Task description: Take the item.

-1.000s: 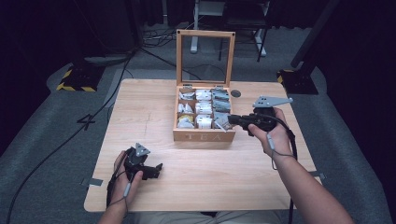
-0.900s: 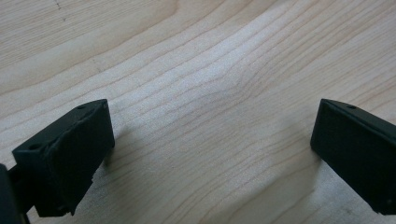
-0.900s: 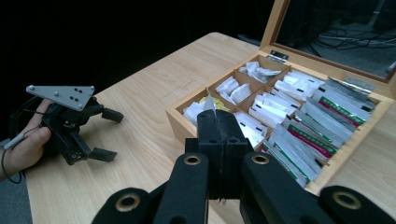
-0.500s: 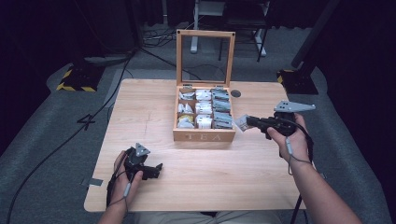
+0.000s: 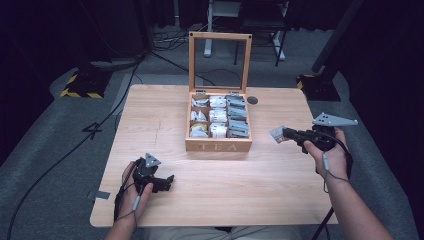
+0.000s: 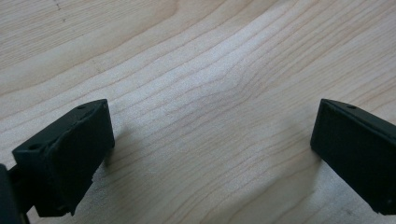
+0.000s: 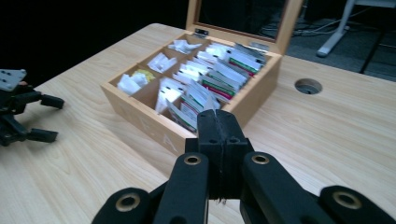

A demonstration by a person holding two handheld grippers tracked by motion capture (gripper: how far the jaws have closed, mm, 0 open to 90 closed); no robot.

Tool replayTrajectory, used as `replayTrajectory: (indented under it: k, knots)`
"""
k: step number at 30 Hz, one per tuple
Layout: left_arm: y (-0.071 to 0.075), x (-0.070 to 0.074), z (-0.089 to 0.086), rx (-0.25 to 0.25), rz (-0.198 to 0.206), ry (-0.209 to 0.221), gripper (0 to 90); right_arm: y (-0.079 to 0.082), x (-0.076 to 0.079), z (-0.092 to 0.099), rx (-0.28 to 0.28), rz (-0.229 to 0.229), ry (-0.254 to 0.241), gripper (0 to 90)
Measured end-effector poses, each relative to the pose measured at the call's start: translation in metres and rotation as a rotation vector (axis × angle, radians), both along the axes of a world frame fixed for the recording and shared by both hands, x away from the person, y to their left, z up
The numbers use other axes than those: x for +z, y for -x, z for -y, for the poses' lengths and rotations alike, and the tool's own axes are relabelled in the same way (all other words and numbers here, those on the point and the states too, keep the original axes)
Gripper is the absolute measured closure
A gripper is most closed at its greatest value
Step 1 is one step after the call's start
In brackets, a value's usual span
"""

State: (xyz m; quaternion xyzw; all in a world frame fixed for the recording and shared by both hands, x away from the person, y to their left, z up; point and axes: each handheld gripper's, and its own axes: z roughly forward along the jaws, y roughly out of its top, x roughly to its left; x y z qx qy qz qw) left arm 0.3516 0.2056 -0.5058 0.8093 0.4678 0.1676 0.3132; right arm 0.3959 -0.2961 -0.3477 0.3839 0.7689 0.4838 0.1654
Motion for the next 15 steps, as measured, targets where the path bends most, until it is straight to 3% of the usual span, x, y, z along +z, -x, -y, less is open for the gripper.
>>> replayTrajectory:
  k: [7, 15]
  knots:
    - [0.0, 0.0, 0.0, 0.0, 0.0, 0.0, 0.0, -0.001, -0.011, 0.019, -0.044, -0.015, -0.013, 90.0]
    - [0.0, 0.0, 0.0, 0.0, 0.0, 0.0, 0.0, -0.005, -0.024, 0.033, -0.093, -0.027, 0.022, 90.0]
